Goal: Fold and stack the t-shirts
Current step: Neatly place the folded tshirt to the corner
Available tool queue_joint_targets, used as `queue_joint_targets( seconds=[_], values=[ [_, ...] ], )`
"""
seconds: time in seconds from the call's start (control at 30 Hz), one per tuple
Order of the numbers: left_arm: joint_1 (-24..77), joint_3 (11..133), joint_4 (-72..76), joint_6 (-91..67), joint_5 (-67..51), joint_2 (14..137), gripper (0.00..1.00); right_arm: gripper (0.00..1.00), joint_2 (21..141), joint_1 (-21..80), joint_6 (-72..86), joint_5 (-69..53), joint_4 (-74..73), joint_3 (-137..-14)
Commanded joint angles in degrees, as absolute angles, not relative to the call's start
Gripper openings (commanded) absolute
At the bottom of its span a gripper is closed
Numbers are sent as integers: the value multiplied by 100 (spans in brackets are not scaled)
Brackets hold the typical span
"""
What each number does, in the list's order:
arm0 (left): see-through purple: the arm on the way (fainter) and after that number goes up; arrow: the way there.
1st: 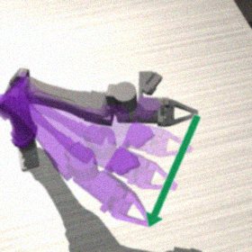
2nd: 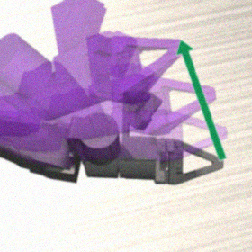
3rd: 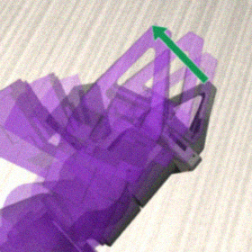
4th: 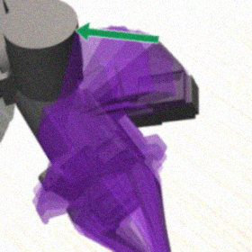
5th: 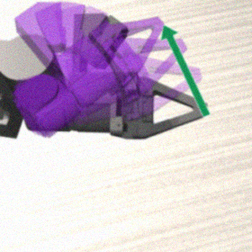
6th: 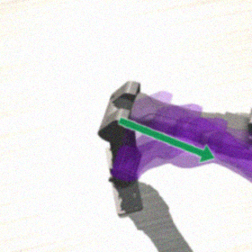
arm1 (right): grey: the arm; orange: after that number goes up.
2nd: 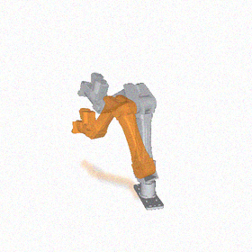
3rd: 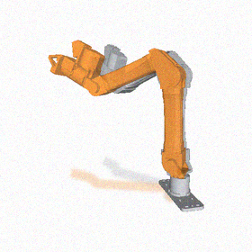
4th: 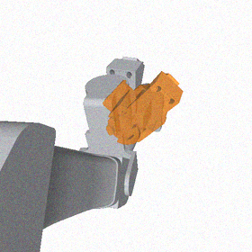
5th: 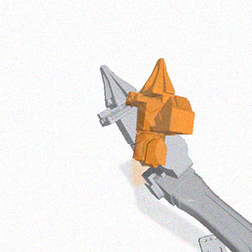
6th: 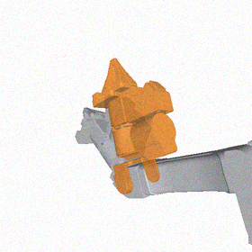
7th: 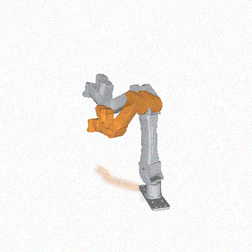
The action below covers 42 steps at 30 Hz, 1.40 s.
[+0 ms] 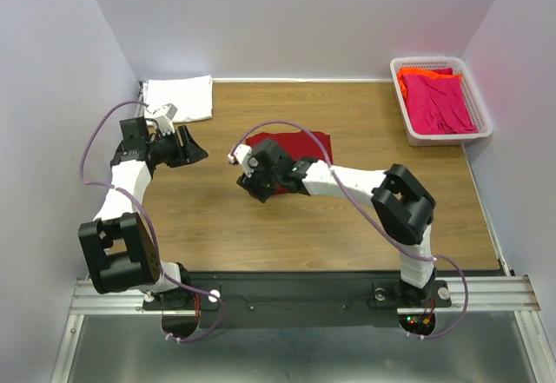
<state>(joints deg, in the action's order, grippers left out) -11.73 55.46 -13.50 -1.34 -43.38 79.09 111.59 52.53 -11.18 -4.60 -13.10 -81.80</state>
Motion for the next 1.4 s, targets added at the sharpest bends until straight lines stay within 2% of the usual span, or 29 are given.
queue_joint_targets(
  seconds=[0.0,0.2,0.27,0.33,0.37,0.4,0.43,0.47,0.5,0.53,0.63,0.7,0.8,1.0,1.07,1.37],
  values=[
    [-1204,5362,-1275,-457,-3876,7752,62,55,11451,5378,-1582,395,-1310,-8569],
    [-1195,5221,-1152,-527,-3753,7901,62,55,11909,5476,-1652,509,-1318,-8692],
    [-1204,5142,-1090,-632,-3735,7954,68,54,12014,5484,-1679,510,-1310,-8657],
    [-1204,5089,-959,-712,-3753,7980,68,51,12067,5484,-1653,501,-1318,-8605],
    [-1204,5011,-915,-755,-3796,8015,68,47,12067,5484,-1644,457,-1318,-8587],
    [-1187,4975,-784,-878,-3814,8059,68,35,12085,5484,-1609,396,-1318,-8552],
    [-1178,4931,-695,-949,-3814,8077,68,35,12085,5476,-1582,396,-1318,-8543],
    [-1160,4826,-607,-1036,-3841,8112,68,22,12094,5484,-1565,387,-1318,-8560],
    [-1073,4773,-372,-1272,-3832,8182,67,5,12068,5476,-1504,387,-1318,-8604],
    [-1020,4703,-221,-1414,-3849,8217,66,1,12015,5458,-1468,335,-1327,-8631],
    [-783,4544,454,-1888,-3789,8393,66,1,11804,5292,-1144,44,-1318,-8788],
    [-520,4526,807,-2363,-3683,8586,70,0,11690,5081,-802,-306,-1318,-8912],
    [-335,4579,1536,-3013,-3656,8937,85,1,11567,4809,-354,-947,-1318,-9061],
    [165,4948,2206,-3867,-3551,9737,91,1,11443,4694,-45,-1239,-1318,-9158],
    [316,5079,2259,-3998,-3454,9896,97,1,11435,4667,-9,-1274,-1318,-9193],
    [993,5274,2592,-4736,-2876,10362,98,1,11461,4544,255,-1310,-1318,-9369]
  ],
)
